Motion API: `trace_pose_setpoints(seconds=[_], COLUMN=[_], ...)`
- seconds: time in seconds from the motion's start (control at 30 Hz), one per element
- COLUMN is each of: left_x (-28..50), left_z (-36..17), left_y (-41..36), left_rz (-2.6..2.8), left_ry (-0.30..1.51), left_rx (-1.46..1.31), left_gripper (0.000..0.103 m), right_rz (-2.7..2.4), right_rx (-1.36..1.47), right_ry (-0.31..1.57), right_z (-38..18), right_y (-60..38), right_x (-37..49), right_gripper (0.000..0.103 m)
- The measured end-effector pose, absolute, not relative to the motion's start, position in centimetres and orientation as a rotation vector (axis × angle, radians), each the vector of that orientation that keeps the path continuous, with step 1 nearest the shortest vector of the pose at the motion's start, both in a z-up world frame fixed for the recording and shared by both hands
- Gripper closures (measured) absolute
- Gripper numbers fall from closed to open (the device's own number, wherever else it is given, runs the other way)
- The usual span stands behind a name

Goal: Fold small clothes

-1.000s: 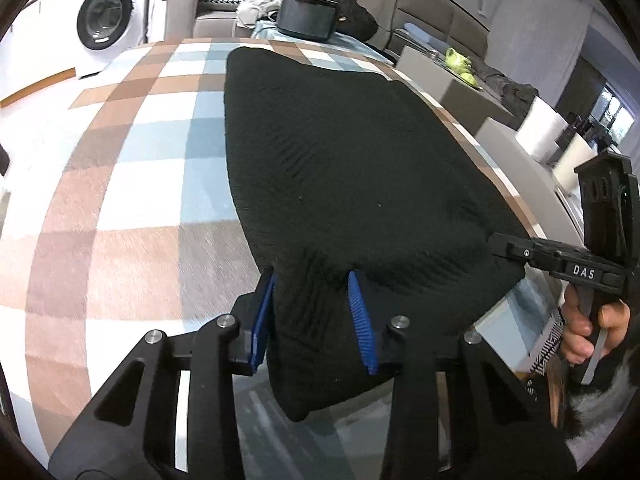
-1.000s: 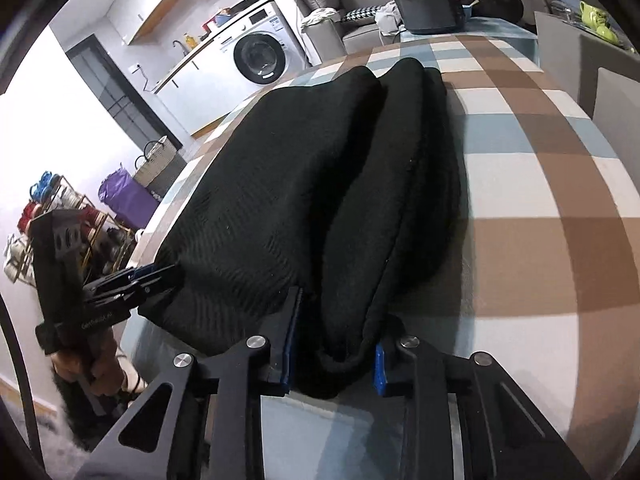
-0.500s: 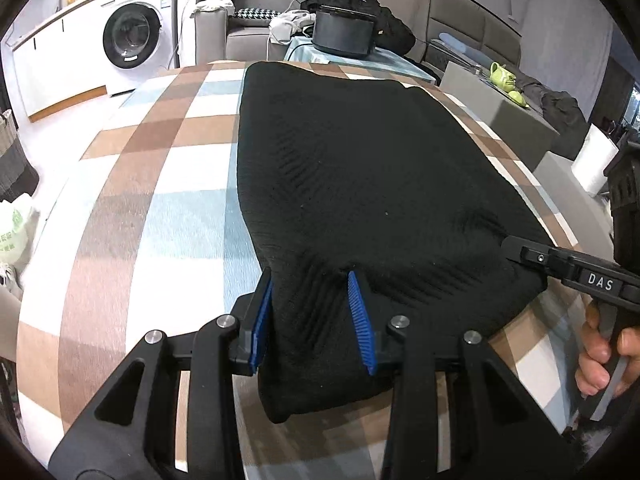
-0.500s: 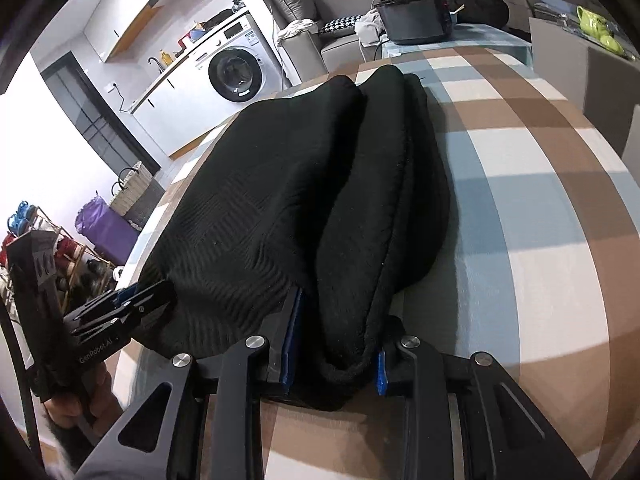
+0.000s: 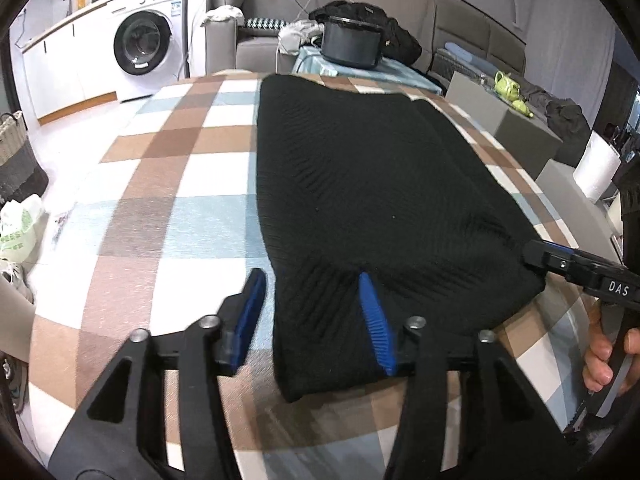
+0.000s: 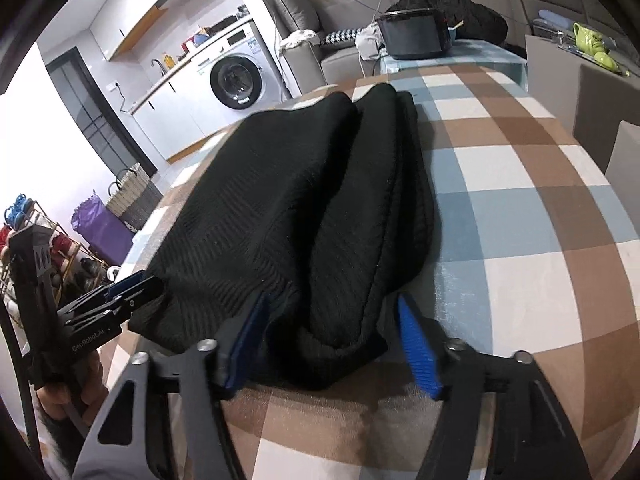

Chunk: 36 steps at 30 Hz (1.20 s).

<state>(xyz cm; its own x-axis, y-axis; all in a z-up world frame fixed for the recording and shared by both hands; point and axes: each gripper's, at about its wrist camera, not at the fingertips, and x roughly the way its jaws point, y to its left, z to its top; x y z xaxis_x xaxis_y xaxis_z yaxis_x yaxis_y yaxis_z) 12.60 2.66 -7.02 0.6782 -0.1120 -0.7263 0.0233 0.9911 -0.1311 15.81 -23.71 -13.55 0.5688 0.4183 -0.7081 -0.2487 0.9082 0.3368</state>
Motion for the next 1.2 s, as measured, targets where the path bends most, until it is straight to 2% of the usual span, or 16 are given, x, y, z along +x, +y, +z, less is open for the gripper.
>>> trace_pose_setpoints(seconds=[0.1, 0.17, 0.3, 0.37, 0.4, 0.73, 1.2], left_x=[11.1, 9.9, 7.7, 6.6, 6.2, 3.2, 1.7], left_z=[-6.0, -5.3, -3.7, -3.0, -2.7, -1.9, -3.8], left_y=[3.1, 3.5, 4.2, 4.2, 4.1, 3.9, 3.2], left_rz=[-0.073, -0.072, -0.066, -0.068, -0.069, -0.044, -0.100], left_ry=[0.779, 0.750, 0.681, 0.643, 0.629, 0.517, 0.512], left_rx=[-0.123, -0.124, -0.122, -0.114, -0.110, -0.098, -0.117], left_gripper=[0.034, 0.021, 0.015, 0.003, 0.001, 0.001, 0.001], right_rz=[0.406, 0.419, 0.451, 0.459, 0.462, 0.434, 0.493], right_rx=[0.224, 0.237, 0.215, 0.188, 0.181, 0.101, 0.160], right_ry=[0.866, 0.843, 0.770, 0.722, 0.711, 0.511, 0.471], right_z=[-13.0, -12.5, -11.3, -10.6, -10.4, -9.0, -10.5], right_y=[-24.3, -24.7, -25.1, -25.1, -25.1, -24.8, -25.1], right_x=[15.0, 14.4, 13.0, 12.1, 11.9, 9.2, 8.3], right_gripper=[0.017, 0.011, 0.000, 0.000, 0.000, 0.000, 0.000])
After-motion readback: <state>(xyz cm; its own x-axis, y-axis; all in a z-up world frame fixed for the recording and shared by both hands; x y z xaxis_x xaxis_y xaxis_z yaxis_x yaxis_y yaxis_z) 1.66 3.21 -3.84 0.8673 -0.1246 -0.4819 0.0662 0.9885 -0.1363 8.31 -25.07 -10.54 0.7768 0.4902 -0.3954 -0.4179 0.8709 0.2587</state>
